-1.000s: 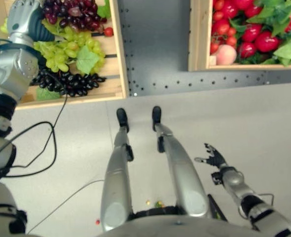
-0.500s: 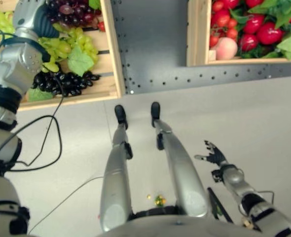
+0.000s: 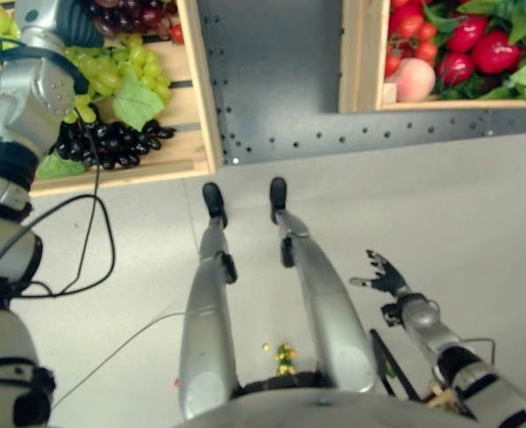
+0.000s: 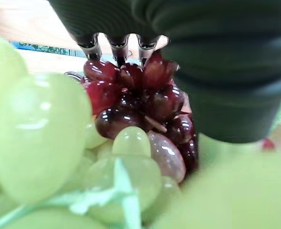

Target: Pick up the fruits from the basket on one side to the basket on the other side

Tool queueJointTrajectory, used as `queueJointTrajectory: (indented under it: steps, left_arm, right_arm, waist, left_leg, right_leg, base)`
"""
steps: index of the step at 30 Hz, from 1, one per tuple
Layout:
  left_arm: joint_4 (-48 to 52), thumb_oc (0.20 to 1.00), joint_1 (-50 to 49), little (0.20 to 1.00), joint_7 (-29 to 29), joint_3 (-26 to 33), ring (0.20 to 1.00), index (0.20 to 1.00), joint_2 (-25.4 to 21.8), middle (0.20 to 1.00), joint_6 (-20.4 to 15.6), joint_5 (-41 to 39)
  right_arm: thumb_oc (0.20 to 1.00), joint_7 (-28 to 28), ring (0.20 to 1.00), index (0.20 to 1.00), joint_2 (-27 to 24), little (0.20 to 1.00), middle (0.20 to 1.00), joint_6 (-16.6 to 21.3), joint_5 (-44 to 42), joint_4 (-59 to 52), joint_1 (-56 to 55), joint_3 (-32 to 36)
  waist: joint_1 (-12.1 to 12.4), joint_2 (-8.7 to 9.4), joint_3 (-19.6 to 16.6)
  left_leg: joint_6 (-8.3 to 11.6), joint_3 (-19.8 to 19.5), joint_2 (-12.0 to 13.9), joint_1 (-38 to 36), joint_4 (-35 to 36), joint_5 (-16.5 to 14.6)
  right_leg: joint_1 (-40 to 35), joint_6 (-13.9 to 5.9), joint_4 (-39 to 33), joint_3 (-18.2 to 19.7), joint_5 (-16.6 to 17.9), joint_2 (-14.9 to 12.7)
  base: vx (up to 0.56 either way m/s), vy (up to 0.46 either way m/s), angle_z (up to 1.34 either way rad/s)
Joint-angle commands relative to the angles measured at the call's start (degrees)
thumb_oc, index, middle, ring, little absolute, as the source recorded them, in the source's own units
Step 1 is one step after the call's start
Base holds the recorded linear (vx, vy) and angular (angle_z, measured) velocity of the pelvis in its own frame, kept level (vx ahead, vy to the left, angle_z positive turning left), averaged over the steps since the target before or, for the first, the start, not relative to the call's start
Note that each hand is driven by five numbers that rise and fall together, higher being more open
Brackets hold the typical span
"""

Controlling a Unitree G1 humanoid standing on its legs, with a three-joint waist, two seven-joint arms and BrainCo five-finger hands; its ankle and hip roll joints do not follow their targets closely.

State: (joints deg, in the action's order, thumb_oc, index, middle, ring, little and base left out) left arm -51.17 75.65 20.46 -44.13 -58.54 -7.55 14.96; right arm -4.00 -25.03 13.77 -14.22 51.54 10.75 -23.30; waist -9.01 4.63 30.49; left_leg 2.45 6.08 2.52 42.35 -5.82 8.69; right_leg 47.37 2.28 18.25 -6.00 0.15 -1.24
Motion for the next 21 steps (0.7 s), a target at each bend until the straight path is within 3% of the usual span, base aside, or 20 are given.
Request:
queueJointTrajectory:
  steps: [1, 10, 11, 12, 14, 15, 21]
  left_arm:
    - [-1.4, 1.0, 3.2, 1.0, 1.3, -1.2, 1.0, 1.0, -0.4, 1.0, 0.8, 1.4]
    - [-2.1, 1.0, 3.7, 1.0, 1.9, -0.8, 1.0, 1.0, -0.1, 1.0, 1.5, 1.9]
    - [-2.2, 0.78, 3.5, 0.78, 1.8, -0.6, 0.78, 0.78, 0.1, 0.78, 1.6, 2.0]
    - [-2.6, 0.413, 3.1, 0.413, 1.6, -0.4, 0.413, 0.413, 0.6, 0.413, 1.8, 2.0]
    - [-2.9, 0.235, 3.0, 0.235, 1.5, -0.4, 0.235, 0.235, 1.1, 0.235, 1.9, 2.1]
    - [-3.1, 0.2, 2.9, 0.2, 1.3, -0.3, 0.2, 0.2, 1.4, 0.2, 2.0, 2.0]
    - [-3.0, 0.2, 0.3, 0.2, 0.6, 1.0, 0.2, 0.2, 2.2, 0.2, 1.9, 2.2]
  right_arm:
    - [1.0, 0.6, 1.0, 1.0, -0.9, 1.0, 1.0, 0.9, -2.2, 0.2, -1.9, -0.5]
    - [1.0, 1.2, 1.0, 1.0, -0.1, 1.0, 1.0, 0.5, -2.1, 1.9, -1.9, -0.9]
    - [1.0, 1.1, 1.0, 1.0, -0.1, 1.0, 1.0, 0.5, -2.0, 2.1, -1.9, -0.9]
    - [1.0, 0.9, 1.0, 1.0, 0.0, 1.0, 1.0, 0.5, -2.1, 2.0, -1.8, -0.8]
    - [1.0, 0.9, 1.0, 1.0, 0.0, 1.0, 1.0, 0.5, -2.2, 2.1, -1.7, -0.8]
    - [1.0, 0.8, 1.0, 1.0, 0.0, 1.0, 1.0, 0.5, -2.3, 2.2, -1.5, -0.8]
    - [1.0, 0.7, 1.0, 1.0, -0.2, 1.0, 1.0, 0.6, -2.6, 1.9, -1.7, -0.4]
  waist:
    - [-1.1, 2.72, -0.7]
    - [-1.2, 3.14, -0.8]
    - [-1.2, 3.16, -0.9]
    - [-1.3, 3.28, -1.0]
    - [-1.3, 3.34, -1.0]
    - [-1.3, 3.42, -1.1]
    - [-1.4, 3.82, -1.3]
  left_leg:
    - [-0.38, 0.6, 0.0, -1.0, -5.3, -5.8]
    - [-0.55, 0.4, 0.2, -1.2, -5.7, -6.4]
    - [-0.6, 0.4, 0.1, -1.2, -5.7, -6.4]
    - [-0.65, 0.3, 0.1, -1.2, -5.7, -6.5]
    - [-0.65, 0.3, 0.1, -1.1, -5.8, -6.5]
    - [-0.65, 0.3, 0.1, -1.1, -5.8, -6.6]
    - [-0.64, 0.3, 0.1, -0.9, -5.7, -6.6]
  right_leg:
    - [-4.4, -9.35, -5.1, -0.4, 1.7, -3.1]
    - [-4.6, -9.47, -5.2, -0.4, 1.7, -3.0]
    - [-4.5, -9.44, -5.1, -0.4, 1.6, -2.9]
    - [-4.5, -9.39, -5.1, -0.3, 1.6, -2.9]
    - [-4.4, -9.35, -5.0, -0.3, 1.6, -2.9]
    - [-4.3, -9.29, -4.9, -0.3, 1.5, -2.9]
    - [-3.9, -9.25, -5.0, -0.2, 1.6, -2.8]
  base:
    - [0.0, 0.0, 0.0]
    - [0.0, 0.0, 0.0]
    - [0.0, 0.0, 0.0]
    - [0.0, 0.0, 0.0]
    - [0.0, 0.0, 0.0]
    - [0.0, 0.0, 0.0]
    - [0.0, 0.0, -0.01]
